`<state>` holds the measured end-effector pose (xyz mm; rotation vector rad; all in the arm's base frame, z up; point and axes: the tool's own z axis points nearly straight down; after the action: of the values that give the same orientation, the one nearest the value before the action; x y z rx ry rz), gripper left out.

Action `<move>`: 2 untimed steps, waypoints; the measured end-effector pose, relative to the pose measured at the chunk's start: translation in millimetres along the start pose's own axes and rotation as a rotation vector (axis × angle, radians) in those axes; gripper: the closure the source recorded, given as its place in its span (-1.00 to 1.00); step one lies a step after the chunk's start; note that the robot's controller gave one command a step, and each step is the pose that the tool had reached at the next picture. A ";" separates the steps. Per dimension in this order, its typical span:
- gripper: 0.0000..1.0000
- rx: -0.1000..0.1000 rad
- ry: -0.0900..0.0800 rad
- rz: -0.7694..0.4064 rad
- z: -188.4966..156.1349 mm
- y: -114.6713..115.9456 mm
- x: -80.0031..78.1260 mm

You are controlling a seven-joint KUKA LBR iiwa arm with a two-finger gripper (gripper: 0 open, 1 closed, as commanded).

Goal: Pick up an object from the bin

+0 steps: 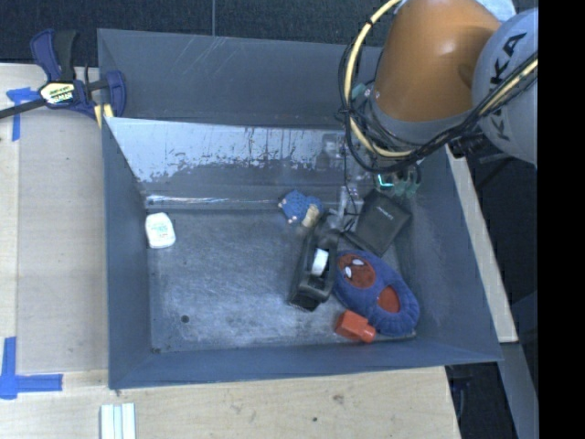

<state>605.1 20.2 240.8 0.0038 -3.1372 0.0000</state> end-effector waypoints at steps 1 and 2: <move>-1.00 0.005 -0.010 -0.420 146.5 -27.0 23.0; -1.00 0.016 -0.029 -0.657 160.3 -27.9 8.8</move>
Offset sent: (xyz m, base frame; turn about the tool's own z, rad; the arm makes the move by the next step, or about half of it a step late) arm -0.0260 -0.0247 -0.1482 -0.4219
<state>595.6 -7.6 80.5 1.0246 -2.9957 0.0231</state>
